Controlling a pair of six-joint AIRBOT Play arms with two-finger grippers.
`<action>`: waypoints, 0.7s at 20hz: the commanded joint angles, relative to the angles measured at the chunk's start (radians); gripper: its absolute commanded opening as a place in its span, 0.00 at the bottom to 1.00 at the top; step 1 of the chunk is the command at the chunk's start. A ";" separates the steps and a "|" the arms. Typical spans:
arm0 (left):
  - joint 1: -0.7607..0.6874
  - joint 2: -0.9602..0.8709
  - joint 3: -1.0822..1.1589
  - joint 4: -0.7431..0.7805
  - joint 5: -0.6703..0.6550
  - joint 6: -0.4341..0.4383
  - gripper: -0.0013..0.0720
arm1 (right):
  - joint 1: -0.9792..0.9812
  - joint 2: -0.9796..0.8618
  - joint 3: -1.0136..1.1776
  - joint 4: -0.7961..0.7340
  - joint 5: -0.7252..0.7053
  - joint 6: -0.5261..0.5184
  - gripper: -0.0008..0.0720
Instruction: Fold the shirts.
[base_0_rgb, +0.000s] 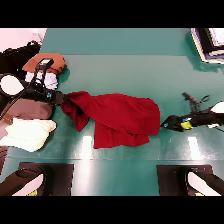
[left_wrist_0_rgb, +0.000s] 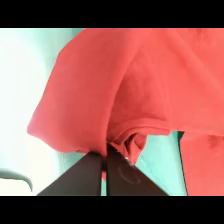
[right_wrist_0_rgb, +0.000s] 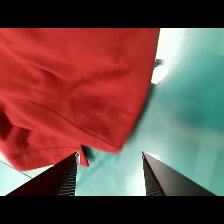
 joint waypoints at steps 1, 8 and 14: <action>0.000 0.001 0.005 0.004 -0.012 0.001 0.05 | 0.119 -0.104 -0.025 0.018 -0.091 0.021 0.62; 0.000 0.001 0.005 0.005 -0.038 0.002 0.05 | 0.169 -0.161 0.064 0.017 -0.097 0.010 0.04; 0.000 0.065 0.265 0.055 -0.154 0.002 0.05 | 0.018 0.121 0.392 0.012 -0.007 0.012 0.04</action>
